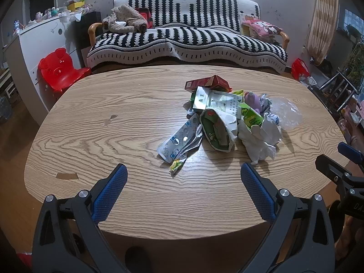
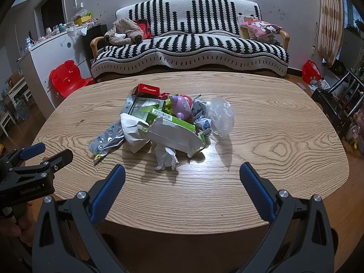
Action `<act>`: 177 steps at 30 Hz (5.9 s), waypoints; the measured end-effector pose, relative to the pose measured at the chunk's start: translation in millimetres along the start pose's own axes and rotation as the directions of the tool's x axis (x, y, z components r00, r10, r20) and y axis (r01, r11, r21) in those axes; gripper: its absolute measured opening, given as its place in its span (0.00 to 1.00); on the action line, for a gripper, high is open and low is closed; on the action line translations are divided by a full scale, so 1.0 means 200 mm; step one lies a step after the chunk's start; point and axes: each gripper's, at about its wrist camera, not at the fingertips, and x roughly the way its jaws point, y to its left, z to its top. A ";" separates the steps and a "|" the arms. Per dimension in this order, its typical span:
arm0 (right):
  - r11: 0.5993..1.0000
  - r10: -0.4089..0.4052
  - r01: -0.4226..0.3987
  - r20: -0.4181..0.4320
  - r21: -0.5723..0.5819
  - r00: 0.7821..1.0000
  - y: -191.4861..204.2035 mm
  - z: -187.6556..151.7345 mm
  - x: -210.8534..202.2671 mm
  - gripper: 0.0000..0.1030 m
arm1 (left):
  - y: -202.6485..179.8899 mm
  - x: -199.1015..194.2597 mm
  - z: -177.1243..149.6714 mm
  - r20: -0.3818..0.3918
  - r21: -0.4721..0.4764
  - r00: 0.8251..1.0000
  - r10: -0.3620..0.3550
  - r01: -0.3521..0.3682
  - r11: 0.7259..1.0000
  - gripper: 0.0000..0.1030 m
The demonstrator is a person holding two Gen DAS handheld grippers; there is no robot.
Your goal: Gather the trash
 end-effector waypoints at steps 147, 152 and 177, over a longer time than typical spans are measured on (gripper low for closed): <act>0.960 0.001 -0.028 0.095 0.279 0.995 -0.89 0.02 -0.16 0.23 | -0.35 0.20 0.25 0.016 0.147 0.952 -0.306 0.300 0.943 0.17; 0.914 -0.162 0.120 0.079 0.387 0.984 -1.27 -0.23 -0.43 0.23 | -0.87 0.07 0.15 -0.008 0.269 0.881 -0.473 0.457 0.848 0.17; 0.485 -0.237 0.476 -0.414 0.733 0.879 -2.45 -1.59 -0.73 0.23 | -3.03 0.32 -1.14 -0.623 0.389 0.525 -0.579 0.851 0.353 0.17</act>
